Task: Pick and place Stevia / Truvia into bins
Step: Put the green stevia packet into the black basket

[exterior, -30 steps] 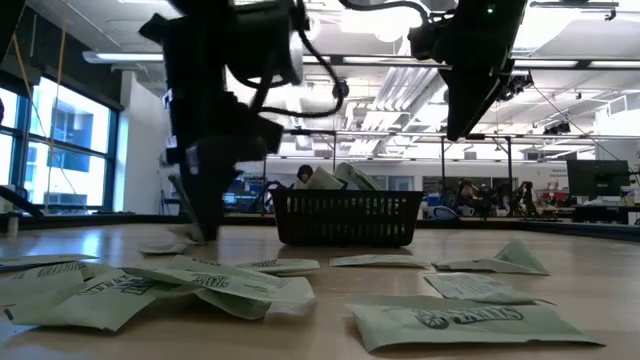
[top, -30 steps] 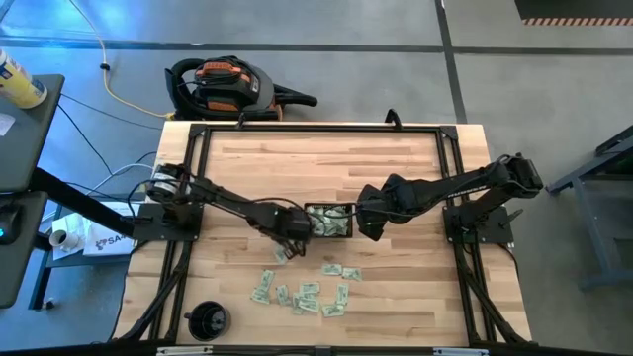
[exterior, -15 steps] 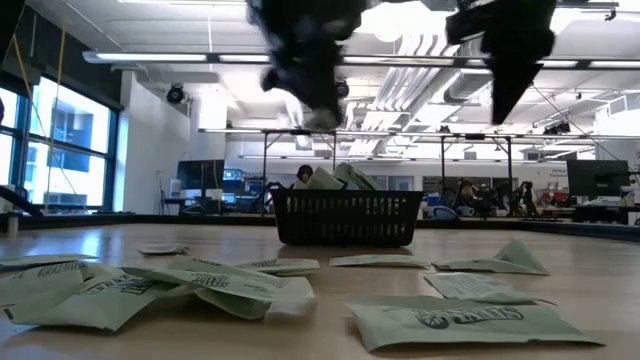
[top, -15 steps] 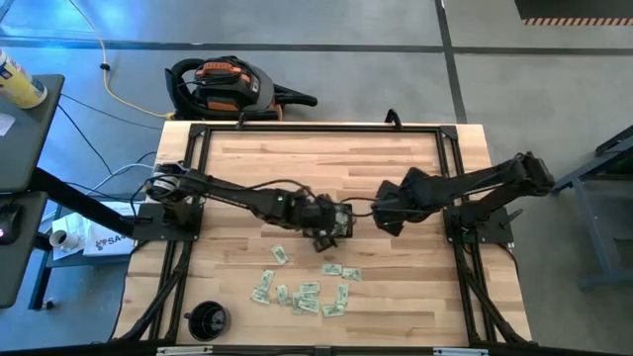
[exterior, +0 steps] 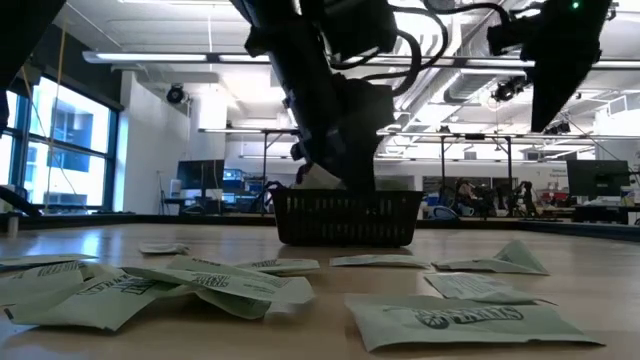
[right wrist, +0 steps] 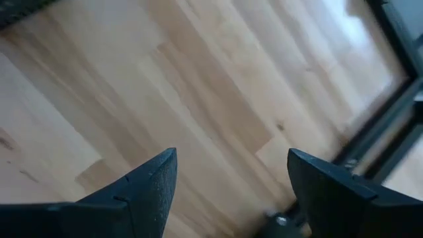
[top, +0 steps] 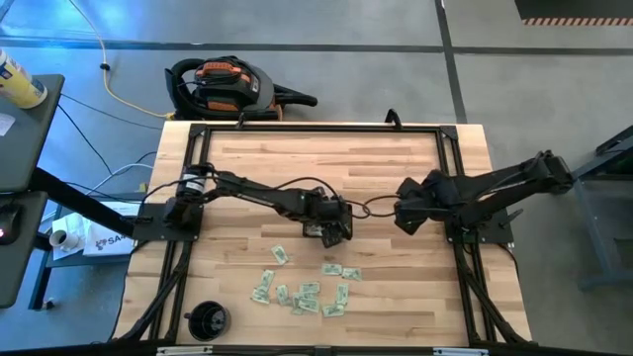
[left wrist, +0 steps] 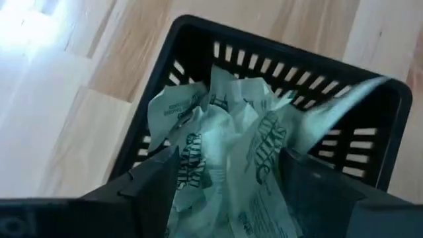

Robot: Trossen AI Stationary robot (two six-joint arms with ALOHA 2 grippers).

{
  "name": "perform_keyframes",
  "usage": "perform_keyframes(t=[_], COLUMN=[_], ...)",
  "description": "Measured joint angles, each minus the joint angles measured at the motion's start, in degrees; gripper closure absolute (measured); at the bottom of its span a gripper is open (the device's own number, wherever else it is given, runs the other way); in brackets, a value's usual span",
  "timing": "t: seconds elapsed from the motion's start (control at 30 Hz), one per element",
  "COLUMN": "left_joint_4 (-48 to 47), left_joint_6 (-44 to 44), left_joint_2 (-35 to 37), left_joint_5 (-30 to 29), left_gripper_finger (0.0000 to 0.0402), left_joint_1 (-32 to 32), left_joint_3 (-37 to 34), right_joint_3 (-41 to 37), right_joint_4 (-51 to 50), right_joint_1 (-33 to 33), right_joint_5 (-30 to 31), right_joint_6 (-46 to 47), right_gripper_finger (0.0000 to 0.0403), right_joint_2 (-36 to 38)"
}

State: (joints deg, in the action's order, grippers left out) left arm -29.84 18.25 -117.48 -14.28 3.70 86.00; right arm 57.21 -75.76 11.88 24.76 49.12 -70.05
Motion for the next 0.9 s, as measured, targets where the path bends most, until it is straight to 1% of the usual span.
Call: perform_keyframes(t=[0.1,0.17,0.27,0.33,0.37,0.43,0.57,0.63,0.7,0.77,0.9], left_joint_4=[-0.7,-3.04,-8.38,-15.25,-17.15,-22.66,-33.24,-36.6,-40.3,-43.2,-44.21], left_joint_6=[0.2,0.57,1.47,1.5,1.51,1.6,1.65,1.75,3.73,7.4,17.25], left_joint_2=[-0.04,0.54,1.35,1.87,1.89,1.89,1.93,2.04,1.87,1.89,1.83], left_joint_5=[-0.16,-0.07,-0.16,-0.23,-0.26,-0.29,-1.17,-2.94,-5.01,-6.37,-8.2], left_gripper_finger=[0.011,0.0118,0.0133,0.0141,0.0145,0.0152,0.0163,0.0169,0.0174,0.0178,0.0182], left_joint_1=[0.04,0.04,0.04,0.04,0.04,0.45,3.52,6.17,9.02,12.07,17.91], left_joint_3=[0.12,1.13,5.69,9.45,11.41,15.1,21.35,21.75,21.66,20.94,16.75], right_joint_3=[-1.84,-1.87,-0.93,-0.4,-0.3,-0.43,-2.63,-4.07,-5.74,-6.64,-6.75], right_joint_4=[2.55,2.97,3.57,3.9,4.54,7.7,19.84,25.66,30.22,34.96,45.14], right_joint_1=[0.69,1.19,1.42,1.42,1.42,1.4,2.15,3.66,5.39,7.18,11.02], right_joint_5=[-0.35,0.22,1.32,1.55,1.3,-1.29,-11.8,-14.26,-14.75,-15.33,-17.71], right_joint_6=[-0.02,0.01,-0.02,-0.29,-0.93,-3.24,-10.72,-13.23,-13.97,-14.01,-15.05], right_gripper_finger=[0.0126,0.0126,0.0126,0.0126,0.0126,0.0126,0.0126,0.0126,0.0126,0.0126,0.0126], right_joint_2=[0.06,0.04,0.1,0.09,0.1,0.1,-0.5,-1.57,-3.17,-5.67,-12.61])
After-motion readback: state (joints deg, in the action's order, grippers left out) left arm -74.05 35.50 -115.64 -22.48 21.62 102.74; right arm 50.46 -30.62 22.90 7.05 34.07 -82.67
